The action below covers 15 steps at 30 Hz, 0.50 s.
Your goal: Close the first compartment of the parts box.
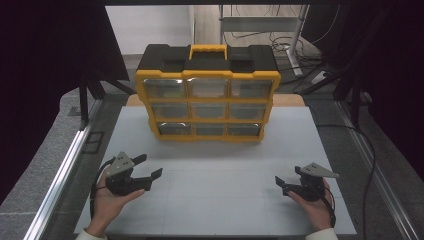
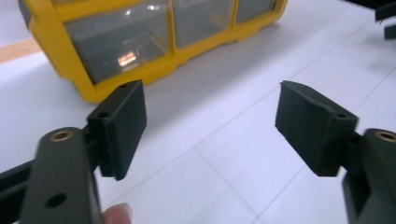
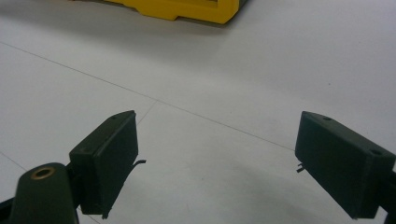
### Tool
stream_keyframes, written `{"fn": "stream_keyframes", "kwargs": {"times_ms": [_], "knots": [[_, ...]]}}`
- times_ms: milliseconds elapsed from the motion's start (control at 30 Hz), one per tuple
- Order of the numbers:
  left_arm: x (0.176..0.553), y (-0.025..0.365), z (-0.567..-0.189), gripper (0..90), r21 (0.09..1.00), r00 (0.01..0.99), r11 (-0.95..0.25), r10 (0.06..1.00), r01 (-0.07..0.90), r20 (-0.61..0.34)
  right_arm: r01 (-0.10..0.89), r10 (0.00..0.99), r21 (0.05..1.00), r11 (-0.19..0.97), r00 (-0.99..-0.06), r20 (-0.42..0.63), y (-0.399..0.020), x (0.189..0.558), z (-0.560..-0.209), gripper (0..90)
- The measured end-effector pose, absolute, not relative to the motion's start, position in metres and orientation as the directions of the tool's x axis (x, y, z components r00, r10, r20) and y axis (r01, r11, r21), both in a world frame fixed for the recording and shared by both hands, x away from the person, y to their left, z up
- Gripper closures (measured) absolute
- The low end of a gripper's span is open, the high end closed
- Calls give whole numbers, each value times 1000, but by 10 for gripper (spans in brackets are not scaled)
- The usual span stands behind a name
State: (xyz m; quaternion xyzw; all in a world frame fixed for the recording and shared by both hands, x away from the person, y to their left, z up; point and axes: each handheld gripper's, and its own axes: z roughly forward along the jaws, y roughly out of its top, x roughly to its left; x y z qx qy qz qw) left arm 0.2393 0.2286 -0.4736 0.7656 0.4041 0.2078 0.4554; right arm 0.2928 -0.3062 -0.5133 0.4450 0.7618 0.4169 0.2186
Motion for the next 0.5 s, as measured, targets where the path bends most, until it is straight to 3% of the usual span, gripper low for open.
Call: {"fn": "stream_keyframes", "kwargs": {"times_ms": [200, 500], "knots": [[234, 235, -488, 173, 858, 566, -247, 822, 449, -59, 499, 861, 828, 256, -506, 39, -309, 294, -515, 133], [237, 233, -496, 162, 855, 574, -266, 818, 445, -45, 491, 855, 827, 274, -519, 25, -307, 294, -515, 133]]}}
